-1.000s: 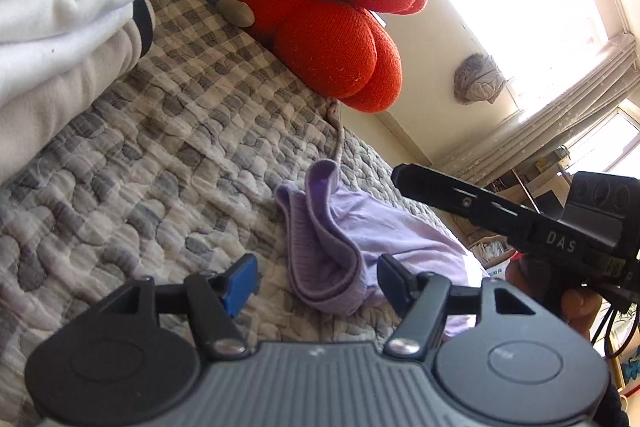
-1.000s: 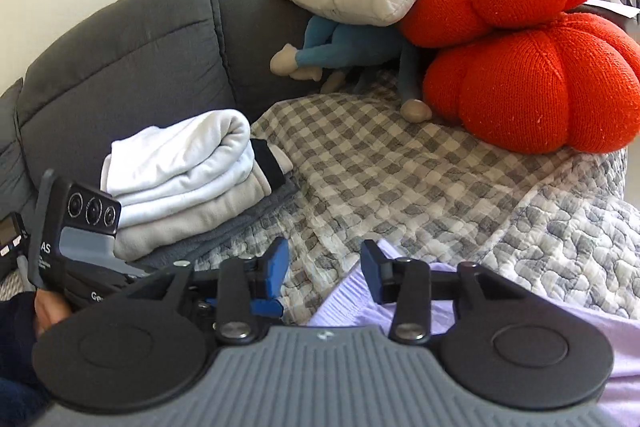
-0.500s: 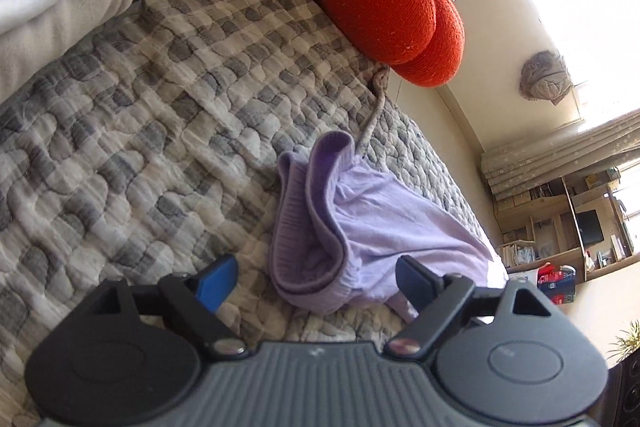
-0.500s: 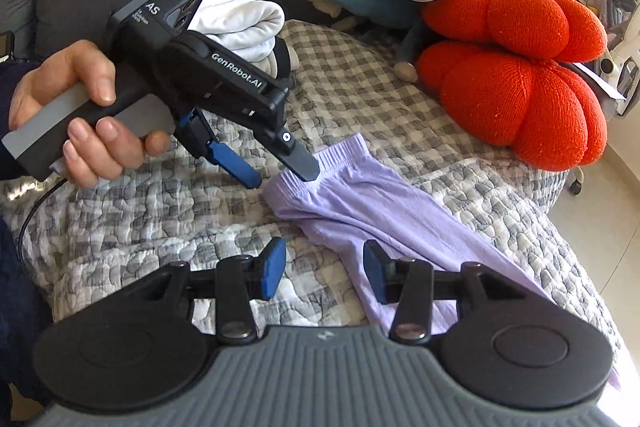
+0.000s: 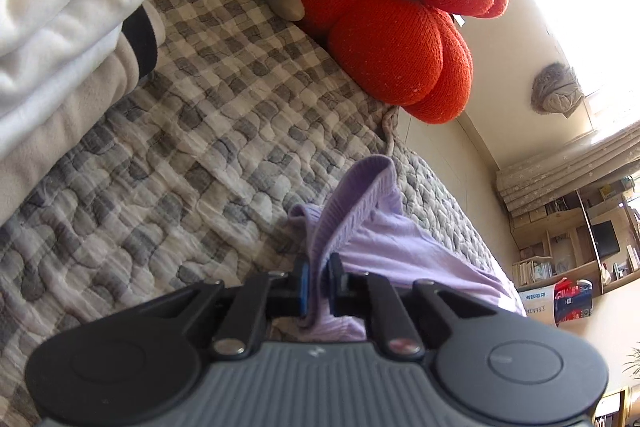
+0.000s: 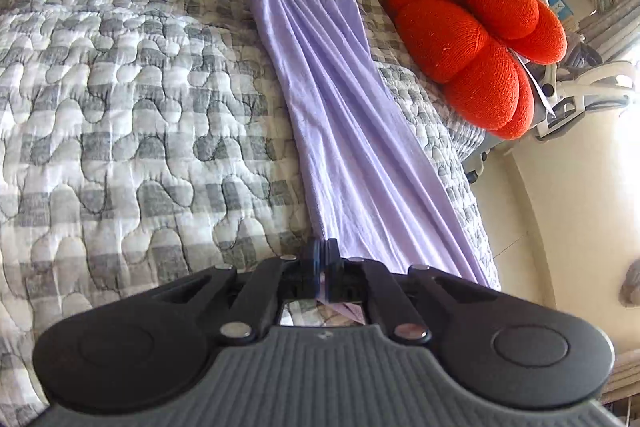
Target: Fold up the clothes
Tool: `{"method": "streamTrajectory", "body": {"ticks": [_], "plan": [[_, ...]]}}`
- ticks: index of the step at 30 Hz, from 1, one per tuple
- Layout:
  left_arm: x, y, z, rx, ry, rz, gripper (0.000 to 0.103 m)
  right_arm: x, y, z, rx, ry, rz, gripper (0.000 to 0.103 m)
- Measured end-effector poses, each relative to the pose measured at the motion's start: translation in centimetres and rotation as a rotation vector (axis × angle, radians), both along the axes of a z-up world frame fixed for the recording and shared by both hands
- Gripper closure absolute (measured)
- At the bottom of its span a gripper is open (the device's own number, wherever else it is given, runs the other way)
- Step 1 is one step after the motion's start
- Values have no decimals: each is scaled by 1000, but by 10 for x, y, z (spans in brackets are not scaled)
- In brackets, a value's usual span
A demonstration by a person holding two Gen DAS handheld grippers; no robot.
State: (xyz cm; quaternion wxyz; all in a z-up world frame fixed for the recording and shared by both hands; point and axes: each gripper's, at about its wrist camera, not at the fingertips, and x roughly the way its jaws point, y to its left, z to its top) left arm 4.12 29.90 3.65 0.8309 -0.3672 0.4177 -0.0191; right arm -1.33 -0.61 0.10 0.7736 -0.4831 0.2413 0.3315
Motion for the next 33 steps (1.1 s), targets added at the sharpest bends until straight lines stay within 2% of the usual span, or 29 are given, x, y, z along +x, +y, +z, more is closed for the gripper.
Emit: {"method": "streamTrajectory", "body": {"ticks": [3, 6, 9, 12, 15, 17, 18, 20, 22, 25, 27, 29, 31, 33], "plan": [[1, 0, 11, 23, 32, -38, 94, -1, -22, 34, 128, 79, -7, 102], [4, 8, 5, 34, 73, -57, 94, -2, -42, 50, 199, 151, 8, 102], [9, 8, -12, 79, 125, -64, 96, -1, -40, 28, 150, 139, -6, 102], [7, 7, -21, 86, 129, -53, 96, -6, -27, 2, 103, 131, 17, 101], [2, 7, -18, 75, 108, -66, 95, -12, -29, 12, 127, 172, 47, 97], [-1, 13, -16, 45, 93, -56, 82, -15, -33, 21, 151, 190, 55, 97], [-3, 15, -14, 42, 87, -42, 81, -17, -37, 26, 163, 191, 51, 97], [-7, 19, -10, 37, 76, -15, 67, -20, -44, 30, 166, 170, 39, 97], [-12, 19, -6, 24, 68, -6, 61, -20, -52, 31, 183, 164, 9, 96], [-19, 11, -2, -4, 61, -17, 57, -22, -61, 26, 186, 148, -19, 87], [-24, 3, -2, -28, 77, -16, 52, -25, -65, 23, 178, 134, -22, 72], [-27, -5, -4, -58, 114, 1, 47, -28, -67, 23, 183, 132, -19, 65], [-29, -11, -3, -63, 149, 25, 46, -28, -70, 24, 198, 126, -26, 65], [-28, -20, -2, -45, 168, 45, 41, -26, -74, 27, 236, 116, -51, 65]]}}
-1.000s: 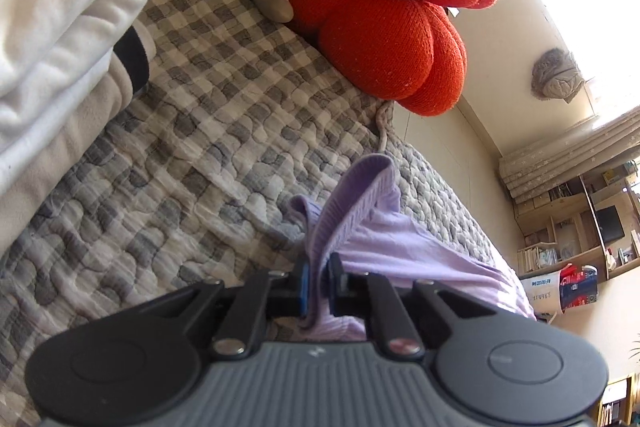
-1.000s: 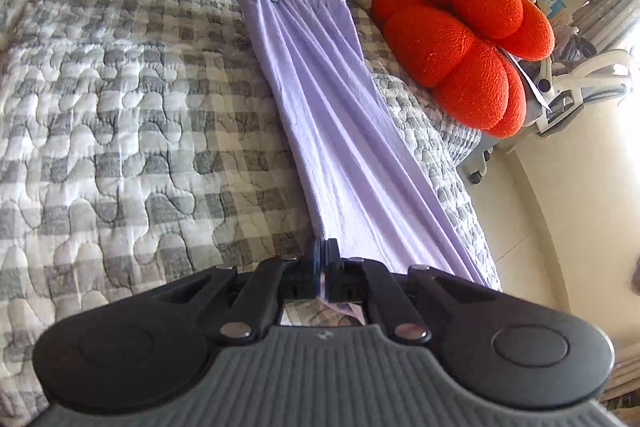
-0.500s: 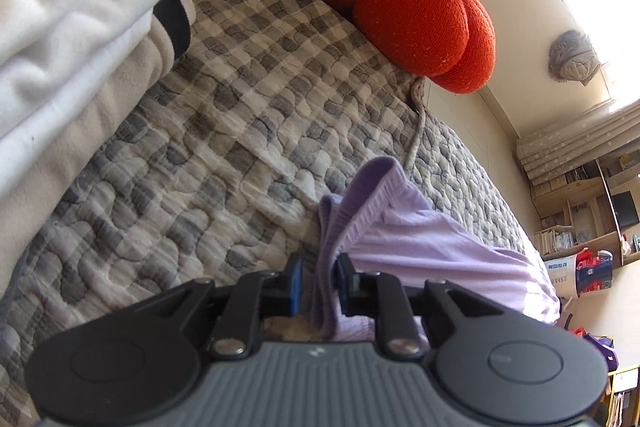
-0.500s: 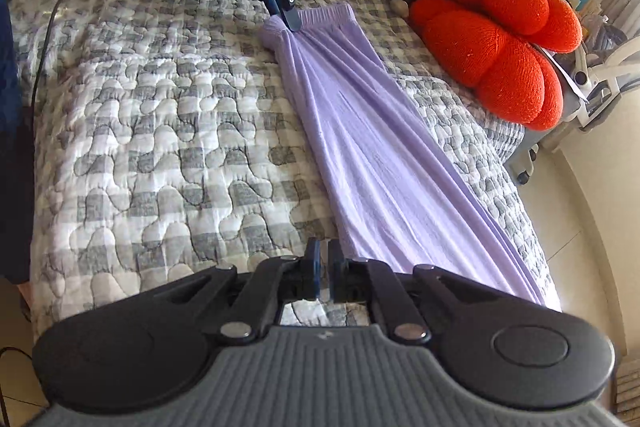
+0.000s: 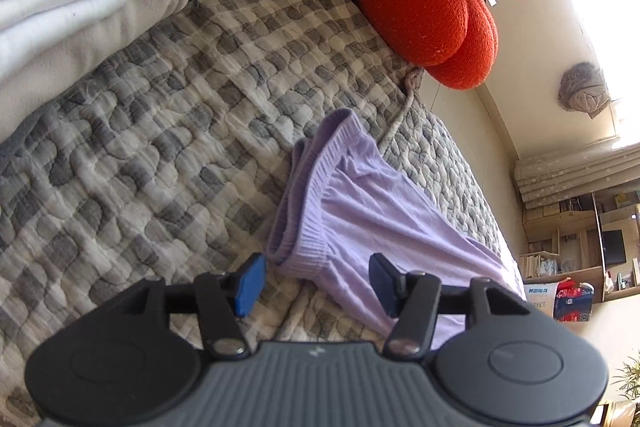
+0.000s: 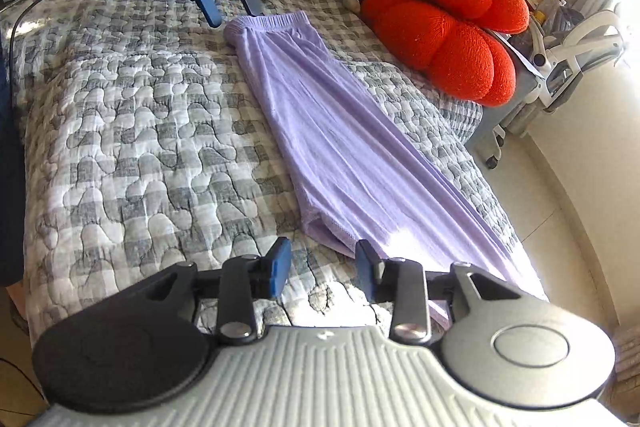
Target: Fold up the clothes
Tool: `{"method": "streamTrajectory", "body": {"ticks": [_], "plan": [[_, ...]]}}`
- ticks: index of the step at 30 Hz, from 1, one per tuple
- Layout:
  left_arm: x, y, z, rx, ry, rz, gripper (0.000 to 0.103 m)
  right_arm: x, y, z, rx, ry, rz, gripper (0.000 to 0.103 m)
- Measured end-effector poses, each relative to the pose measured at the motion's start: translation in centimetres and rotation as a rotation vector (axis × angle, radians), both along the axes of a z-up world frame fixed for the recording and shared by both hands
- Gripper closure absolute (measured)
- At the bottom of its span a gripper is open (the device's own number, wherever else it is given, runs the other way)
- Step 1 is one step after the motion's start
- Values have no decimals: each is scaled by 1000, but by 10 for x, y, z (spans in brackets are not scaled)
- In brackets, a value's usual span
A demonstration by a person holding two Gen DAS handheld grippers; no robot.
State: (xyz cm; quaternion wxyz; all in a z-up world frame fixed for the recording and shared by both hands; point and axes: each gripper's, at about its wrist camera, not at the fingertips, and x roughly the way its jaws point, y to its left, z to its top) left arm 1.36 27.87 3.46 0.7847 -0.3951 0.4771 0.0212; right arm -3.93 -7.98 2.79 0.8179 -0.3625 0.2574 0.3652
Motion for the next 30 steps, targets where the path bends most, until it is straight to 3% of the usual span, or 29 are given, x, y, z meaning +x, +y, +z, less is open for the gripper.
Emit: {"method": "streamTrajectory", "body": {"ticks": [3, 6, 7, 8, 10, 16, 20, 25, 30], "plan": [[9, -12, -6, 67, 56, 34, 35, 5, -1, -4, 57, 8, -28, 65], [16, -20, -9, 132, 60, 73, 36, 4, 2, -18, -1, 2, -15, 65], [16, -22, -7, 152, 60, 95, 48, 4, 0, -19, -3, 5, -20, 66], [17, -23, -7, 152, 55, 107, 74, 5, -3, -18, 3, 10, -28, 66], [14, -20, -5, 131, 14, 132, 77, 7, -9, -17, 14, 20, -44, 66], [-7, 0, 7, 112, -73, 196, 78, 11, -30, -12, 88, 91, -97, 66], [-8, -2, -6, 146, -51, 158, 78, 22, -45, -16, 123, 131, -166, 66], [-11, 1, -2, 143, -80, 136, 72, 49, -80, -6, 283, 189, -362, 66], [-31, 17, 13, 159, -87, 236, 69, 75, -121, -3, 430, 251, -600, 66]]}}
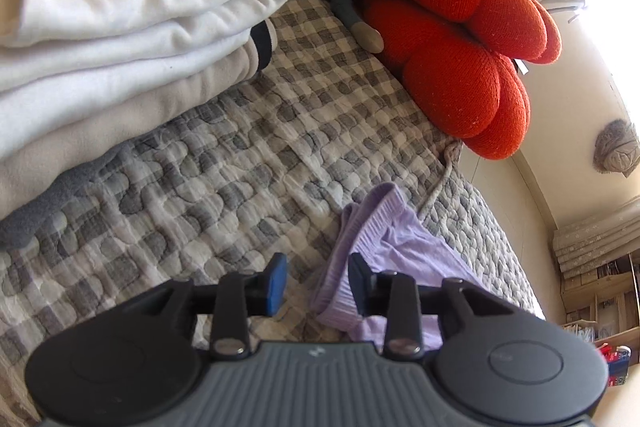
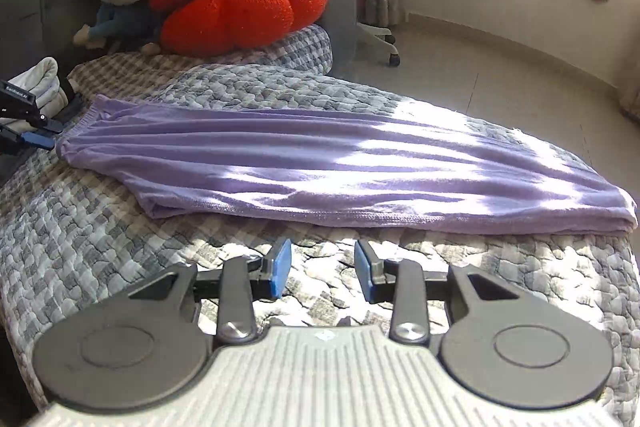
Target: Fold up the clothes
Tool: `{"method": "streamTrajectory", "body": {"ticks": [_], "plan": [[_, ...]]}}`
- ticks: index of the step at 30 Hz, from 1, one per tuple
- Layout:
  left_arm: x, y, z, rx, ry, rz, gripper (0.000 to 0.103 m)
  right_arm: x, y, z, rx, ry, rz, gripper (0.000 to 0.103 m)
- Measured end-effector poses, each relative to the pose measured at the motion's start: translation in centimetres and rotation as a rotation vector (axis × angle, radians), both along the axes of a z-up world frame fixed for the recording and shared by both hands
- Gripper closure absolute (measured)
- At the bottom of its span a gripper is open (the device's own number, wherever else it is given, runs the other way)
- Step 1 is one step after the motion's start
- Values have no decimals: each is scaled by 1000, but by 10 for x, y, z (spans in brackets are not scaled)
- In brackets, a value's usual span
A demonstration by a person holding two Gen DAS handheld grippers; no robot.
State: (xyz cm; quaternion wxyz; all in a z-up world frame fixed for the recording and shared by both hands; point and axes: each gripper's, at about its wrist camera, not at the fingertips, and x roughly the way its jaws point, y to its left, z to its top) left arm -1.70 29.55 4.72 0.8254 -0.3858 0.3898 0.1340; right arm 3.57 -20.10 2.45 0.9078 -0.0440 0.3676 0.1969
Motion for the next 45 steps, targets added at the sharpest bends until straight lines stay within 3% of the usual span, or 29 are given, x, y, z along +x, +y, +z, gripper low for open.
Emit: {"method": "streamTrajectory", "body": {"ticks": [2, 6, 8, 10, 14, 23, 24, 26, 28, 32, 38, 43, 45], "plan": [[-8, -6, 15, 32, -33, 1, 69, 4, -8, -2, 6, 16, -40, 66], [-9, -78, 27, 31, -94, -291, 63, 9, -14, -8, 23, 45, -77, 66], [-6, -127, 19, 8, -54, -437, 59, 8, -13, -9, -6, 36, -87, 66], [-2, -174, 9, 36, -6, -542, 59, 11, -17, -10, -29, 21, -101, 66], [18, -233, -1, 226, -3, -609, 59, 20, -35, -14, -20, 26, -157, 66], [31, -281, -9, 613, -53, -673, 60, 47, -55, -18, -37, -26, -177, 66], [32, -279, -10, 619, -52, -671, 61, 51, -57, -18, -38, -30, -178, 66], [35, -272, -10, 592, -54, -667, 77, 58, -60, -17, -45, -48, -180, 66], [37, -268, -8, 565, -61, -673, 85, 65, -65, -15, -48, -73, -179, 66], [36, -276, -5, 598, -85, -703, 101, 77, -73, -13, -38, -111, -188, 66], [29, -284, -3, 616, -89, -756, 103, 73, -100, -7, 42, -124, -198, 66], [25, -280, 2, 576, -97, -762, 103, 62, -181, -21, 112, -31, -369, 66], [25, -281, 4, 581, -108, -765, 103, 57, -211, -28, 218, 6, -395, 65]]}}
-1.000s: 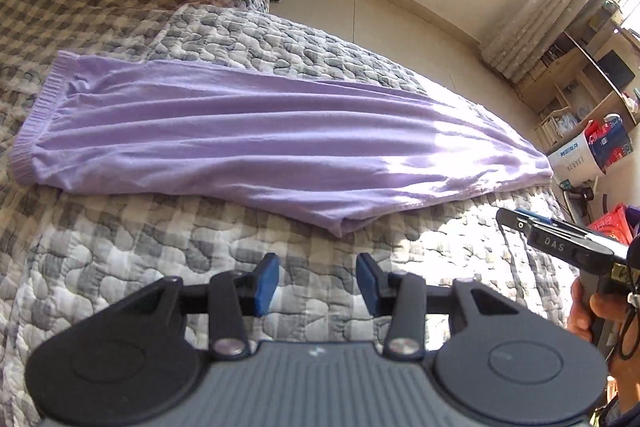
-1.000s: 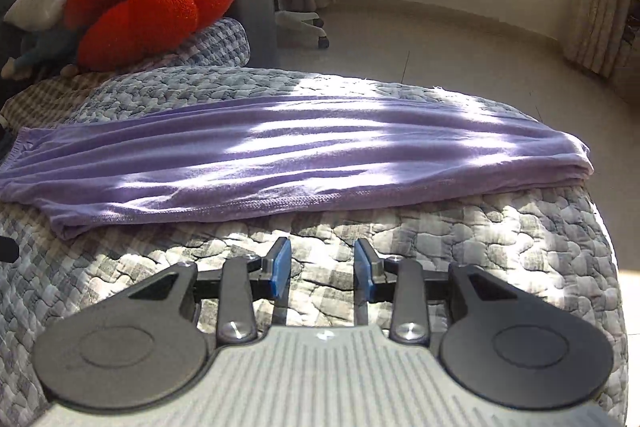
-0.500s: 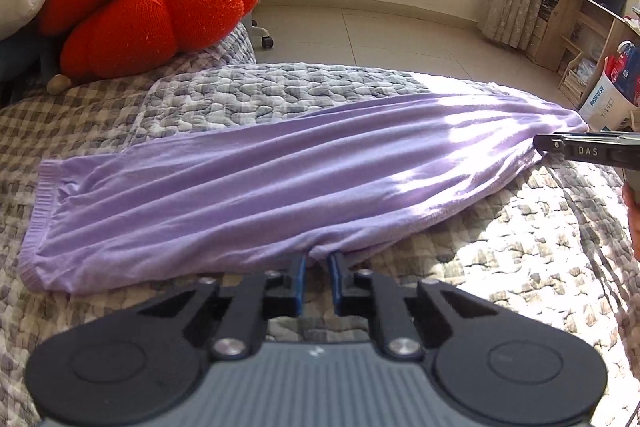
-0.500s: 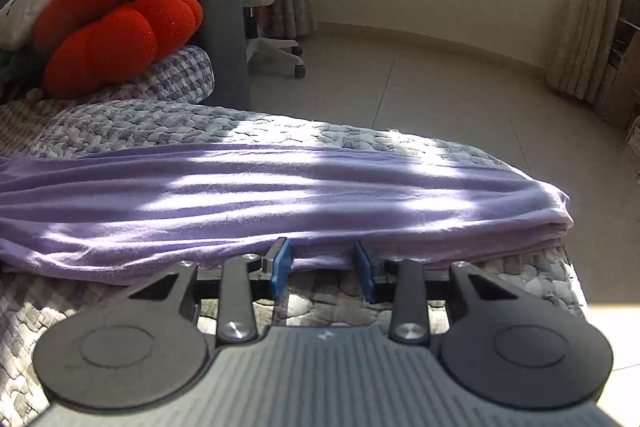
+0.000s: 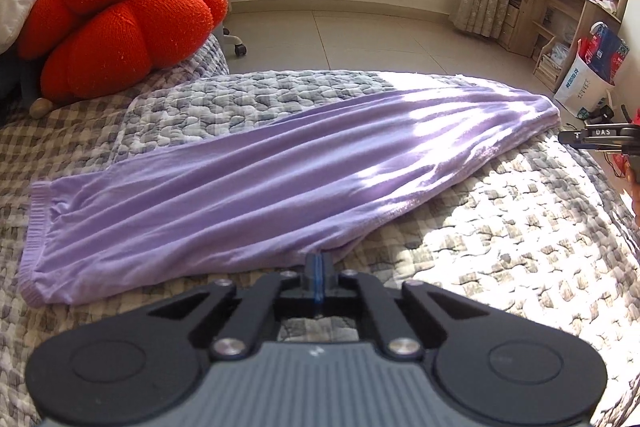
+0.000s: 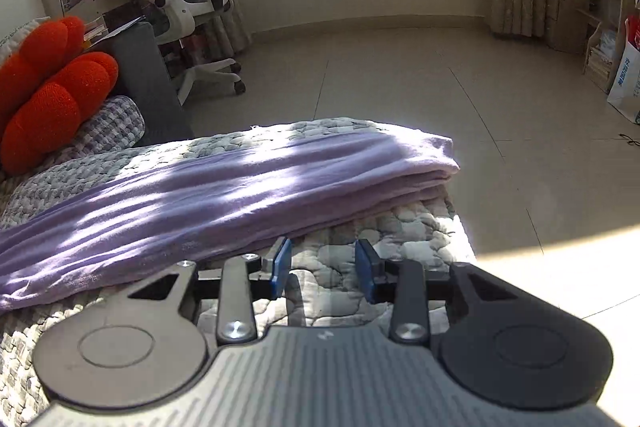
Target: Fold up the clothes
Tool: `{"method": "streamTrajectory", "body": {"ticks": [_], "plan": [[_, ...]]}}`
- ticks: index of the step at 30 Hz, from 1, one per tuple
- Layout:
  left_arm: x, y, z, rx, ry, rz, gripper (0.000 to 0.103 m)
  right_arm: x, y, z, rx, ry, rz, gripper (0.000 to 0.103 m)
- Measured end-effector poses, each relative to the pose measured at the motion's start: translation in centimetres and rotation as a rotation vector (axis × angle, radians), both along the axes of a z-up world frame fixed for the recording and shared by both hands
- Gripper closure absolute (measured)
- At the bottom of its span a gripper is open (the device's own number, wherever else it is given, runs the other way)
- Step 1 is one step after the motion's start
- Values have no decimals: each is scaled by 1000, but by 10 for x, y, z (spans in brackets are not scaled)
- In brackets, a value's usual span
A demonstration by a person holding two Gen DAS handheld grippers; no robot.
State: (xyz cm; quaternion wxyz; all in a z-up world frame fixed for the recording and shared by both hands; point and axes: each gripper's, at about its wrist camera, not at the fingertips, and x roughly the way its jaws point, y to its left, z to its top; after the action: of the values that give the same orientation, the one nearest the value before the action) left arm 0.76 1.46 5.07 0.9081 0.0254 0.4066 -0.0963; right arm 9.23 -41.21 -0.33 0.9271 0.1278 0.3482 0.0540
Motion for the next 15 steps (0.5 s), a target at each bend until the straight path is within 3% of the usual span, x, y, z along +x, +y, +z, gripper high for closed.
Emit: {"method": "streamTrajectory", "body": {"ticks": [3, 10, 12, 15], "plan": [[0, -3, -1, -2, -5, -11, 103, -3, -27, -4, 139, 5, -37, 66], [2, -6, -10, 24, -12, -30, 103, 29, -27, -5, 129, 19, -128, 59], [2, -6, -11, 28, -15, -33, 103, 32, -37, -10, 209, 24, -160, 50], [3, -6, -12, 34, -20, -41, 101, 27, -56, -15, 358, 29, -209, 43]]}}
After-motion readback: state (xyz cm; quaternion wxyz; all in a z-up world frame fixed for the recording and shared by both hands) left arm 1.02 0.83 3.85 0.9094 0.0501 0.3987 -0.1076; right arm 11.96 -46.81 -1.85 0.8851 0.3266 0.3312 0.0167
